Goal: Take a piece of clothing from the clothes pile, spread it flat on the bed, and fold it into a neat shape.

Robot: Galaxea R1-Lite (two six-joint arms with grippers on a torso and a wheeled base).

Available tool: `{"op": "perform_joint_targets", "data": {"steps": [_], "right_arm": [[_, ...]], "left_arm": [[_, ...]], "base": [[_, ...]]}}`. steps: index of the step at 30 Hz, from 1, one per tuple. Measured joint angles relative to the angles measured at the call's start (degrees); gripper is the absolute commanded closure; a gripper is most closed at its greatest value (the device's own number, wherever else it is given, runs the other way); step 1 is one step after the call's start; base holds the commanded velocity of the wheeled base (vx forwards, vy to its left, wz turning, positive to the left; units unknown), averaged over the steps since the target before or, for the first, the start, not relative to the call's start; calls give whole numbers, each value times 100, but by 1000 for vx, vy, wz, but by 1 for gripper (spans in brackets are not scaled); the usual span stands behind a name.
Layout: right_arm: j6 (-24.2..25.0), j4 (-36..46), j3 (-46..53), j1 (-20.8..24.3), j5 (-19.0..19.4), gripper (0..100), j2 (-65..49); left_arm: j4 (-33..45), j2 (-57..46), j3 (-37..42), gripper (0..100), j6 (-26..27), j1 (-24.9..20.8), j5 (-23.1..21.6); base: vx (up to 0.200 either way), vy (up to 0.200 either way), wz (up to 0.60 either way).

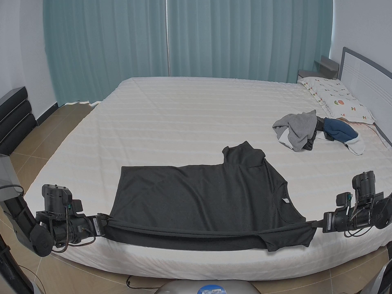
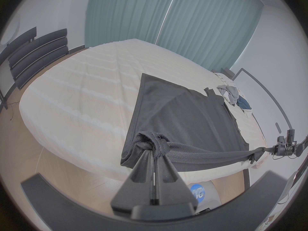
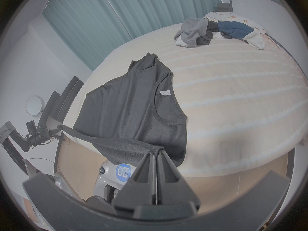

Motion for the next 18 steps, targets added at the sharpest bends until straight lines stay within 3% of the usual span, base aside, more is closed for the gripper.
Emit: {"op": "perform_joint_targets", "data": {"steps": [12,18], "right_arm": [[52,-5,-612,20,-2,100,610],[332,-6,-1012,96,-2,100,852]], "left_arm": [[995,245,-879,100,-9,38,-2],[1172,416,-1186,100,-13,41,0]], "base": [[0,0,0],[0,0,0]]}}
